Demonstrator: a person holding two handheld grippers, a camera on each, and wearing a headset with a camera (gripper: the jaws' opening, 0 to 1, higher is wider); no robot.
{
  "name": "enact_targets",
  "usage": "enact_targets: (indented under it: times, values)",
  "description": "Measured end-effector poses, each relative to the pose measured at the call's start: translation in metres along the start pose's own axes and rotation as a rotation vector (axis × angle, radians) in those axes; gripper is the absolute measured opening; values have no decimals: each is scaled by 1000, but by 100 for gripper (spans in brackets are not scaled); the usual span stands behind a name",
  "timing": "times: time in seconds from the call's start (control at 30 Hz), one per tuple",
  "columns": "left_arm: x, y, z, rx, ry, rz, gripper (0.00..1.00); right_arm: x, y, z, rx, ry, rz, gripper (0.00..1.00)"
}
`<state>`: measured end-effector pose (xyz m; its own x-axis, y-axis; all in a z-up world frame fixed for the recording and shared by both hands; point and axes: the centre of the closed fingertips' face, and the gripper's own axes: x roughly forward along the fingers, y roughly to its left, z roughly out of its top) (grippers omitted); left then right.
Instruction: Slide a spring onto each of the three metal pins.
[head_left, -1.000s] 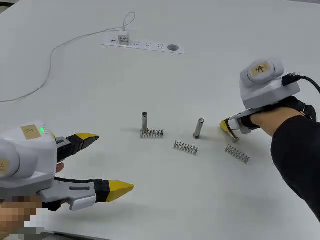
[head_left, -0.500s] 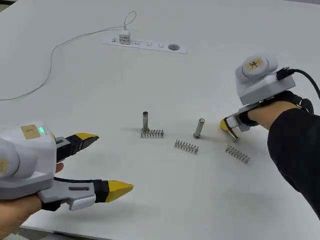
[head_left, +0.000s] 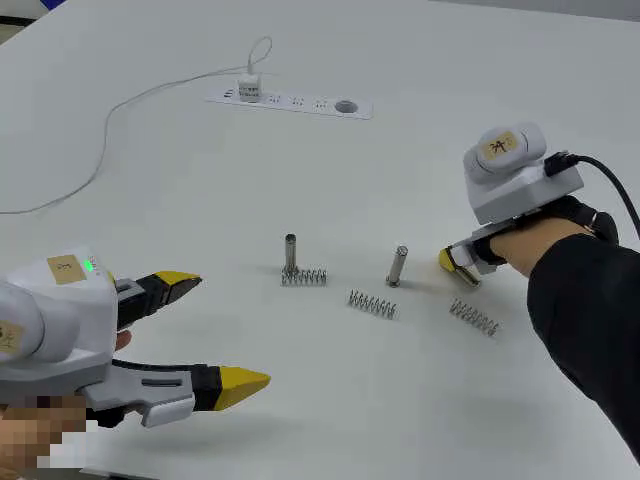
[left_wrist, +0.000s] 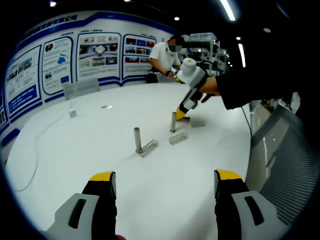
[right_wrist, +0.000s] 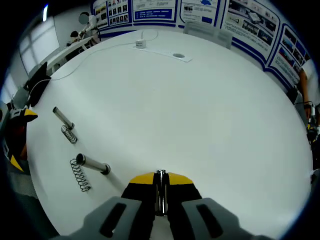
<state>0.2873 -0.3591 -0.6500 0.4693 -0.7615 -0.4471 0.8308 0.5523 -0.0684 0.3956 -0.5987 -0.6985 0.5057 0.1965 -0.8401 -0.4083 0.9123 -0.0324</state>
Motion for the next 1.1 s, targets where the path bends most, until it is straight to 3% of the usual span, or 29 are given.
enact_targets:
  times: [0.4, 0.67, 1.0, 1.1]
  values:
    - [2, -2, 5, 12, -6, -8, 82, -31, 7, 6, -13, -69, -8, 8]
    - [0, -3, 6, 15, -9, -8, 82, -47, 5, -2, -1, -122, -31, 9]
    - [-1, -5, 7, 21, -7, -7, 82, -53, -1, -15, 21, -163, -33, 9]
    - [-2, -4, 7, 21, -6, -6, 82, -53, -1, -16, 23, -154, -34, 9]
